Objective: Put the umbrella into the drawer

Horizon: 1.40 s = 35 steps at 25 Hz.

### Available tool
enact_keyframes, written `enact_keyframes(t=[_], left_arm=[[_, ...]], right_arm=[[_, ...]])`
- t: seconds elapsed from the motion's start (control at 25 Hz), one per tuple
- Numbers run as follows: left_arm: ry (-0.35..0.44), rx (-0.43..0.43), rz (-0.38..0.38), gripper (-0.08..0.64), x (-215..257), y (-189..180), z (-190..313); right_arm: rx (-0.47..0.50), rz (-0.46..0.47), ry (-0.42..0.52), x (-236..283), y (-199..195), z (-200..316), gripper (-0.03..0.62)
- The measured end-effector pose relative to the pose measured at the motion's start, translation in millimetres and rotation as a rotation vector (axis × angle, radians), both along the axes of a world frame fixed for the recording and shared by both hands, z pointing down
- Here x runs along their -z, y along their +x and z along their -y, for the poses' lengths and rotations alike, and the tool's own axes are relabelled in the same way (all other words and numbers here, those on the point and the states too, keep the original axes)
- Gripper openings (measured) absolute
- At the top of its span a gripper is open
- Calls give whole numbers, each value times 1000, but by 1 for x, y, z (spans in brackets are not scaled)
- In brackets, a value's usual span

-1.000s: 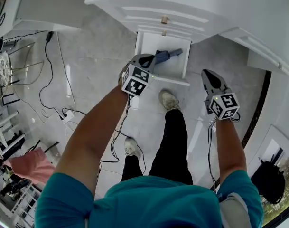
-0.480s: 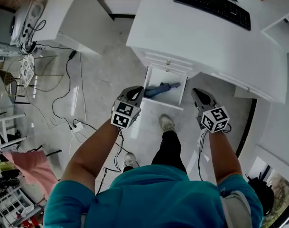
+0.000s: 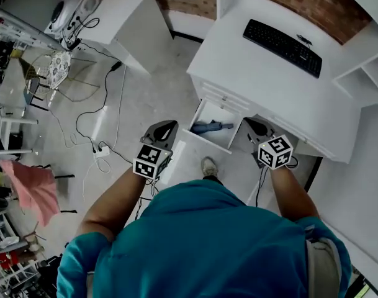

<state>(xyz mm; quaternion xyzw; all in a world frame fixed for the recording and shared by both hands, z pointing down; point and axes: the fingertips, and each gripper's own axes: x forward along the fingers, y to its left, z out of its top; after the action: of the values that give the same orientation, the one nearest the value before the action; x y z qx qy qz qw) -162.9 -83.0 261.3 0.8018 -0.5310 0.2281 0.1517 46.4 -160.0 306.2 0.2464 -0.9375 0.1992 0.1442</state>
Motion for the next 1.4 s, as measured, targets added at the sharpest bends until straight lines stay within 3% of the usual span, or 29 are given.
enact_keyframes(t=[0.16, 0.44, 0.76, 1.04, 1.4], left_arm=[[62, 50, 9, 15, 39, -8, -1], [179, 103, -47, 15, 90, -40, -25], [302, 137, -182, 15, 122, -90, -96], [286, 138, -227, 14, 118, -104, -111], [263, 61, -217, 15, 123, -78, -101]], right_arm=[[65, -13, 16, 15, -5, 3, 23], [47, -14, 18, 37, -20, -9, 23], [12, -36, 56, 70, -57, -39, 23], [-6, -22, 75, 88, -73, -60, 23], [-55, -11, 52, 84, -54, -61, 21]])
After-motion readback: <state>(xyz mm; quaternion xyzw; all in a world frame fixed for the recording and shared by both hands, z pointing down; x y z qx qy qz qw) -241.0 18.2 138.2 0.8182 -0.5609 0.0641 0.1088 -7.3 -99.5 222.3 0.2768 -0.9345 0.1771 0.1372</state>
